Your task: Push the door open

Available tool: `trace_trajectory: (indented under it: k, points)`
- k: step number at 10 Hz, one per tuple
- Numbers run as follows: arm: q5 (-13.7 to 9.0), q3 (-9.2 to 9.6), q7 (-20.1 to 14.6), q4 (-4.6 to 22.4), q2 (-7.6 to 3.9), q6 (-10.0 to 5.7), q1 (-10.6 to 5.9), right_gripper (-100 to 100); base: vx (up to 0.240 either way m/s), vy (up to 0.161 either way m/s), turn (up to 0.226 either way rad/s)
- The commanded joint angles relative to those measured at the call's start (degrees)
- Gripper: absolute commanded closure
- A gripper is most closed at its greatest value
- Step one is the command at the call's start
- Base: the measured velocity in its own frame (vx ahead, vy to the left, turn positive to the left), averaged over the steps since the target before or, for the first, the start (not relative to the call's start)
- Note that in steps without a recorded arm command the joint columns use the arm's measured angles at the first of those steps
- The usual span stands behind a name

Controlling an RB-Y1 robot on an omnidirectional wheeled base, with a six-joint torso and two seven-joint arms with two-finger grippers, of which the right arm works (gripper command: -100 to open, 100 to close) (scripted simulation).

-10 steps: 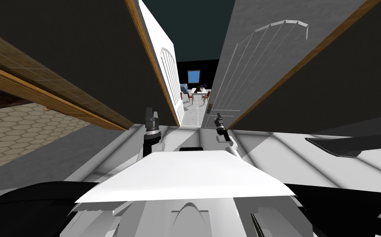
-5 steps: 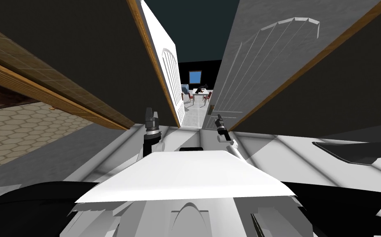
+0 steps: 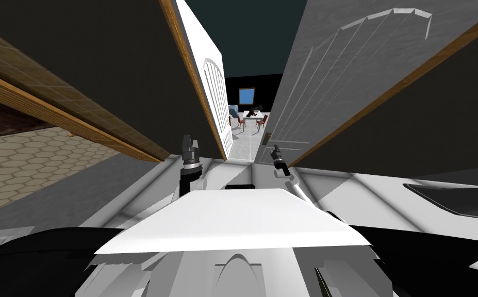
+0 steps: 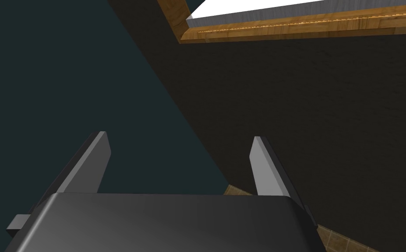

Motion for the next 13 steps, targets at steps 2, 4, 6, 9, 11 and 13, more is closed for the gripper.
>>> trace_trajectory:
  k: [2,4,6,9,11,13]
  points:
    - [-1.2,0.26,-1.2,4.9,-1.39,-0.70,-2.09,-100,0.061,0.003,0.051]
    - [-1.8,0.34,-1.7,7.2,-2.01,-0.88,-2.84,-100,0.064,-0.015,0.022]
    - [-2.8,0.51,-2.7,10.8,-3.17,-1.23,-4.24,-100,0.085,-0.008,0.057]
    - [-4.1,0.72,-4.0,15.6,-4.70,-1.69,-6.09,-100,0.101,-0.018,0.048]
    - [-4.9,0.84,-4.7,18.3,-5.55,-1.94,-7.12,-100,0.089,-0.020,0.037]
    - [-5.5,0.94,-5.2,20.4,-6.23,-2.15,-7.95,-100,0.090,-0.013,0.031]
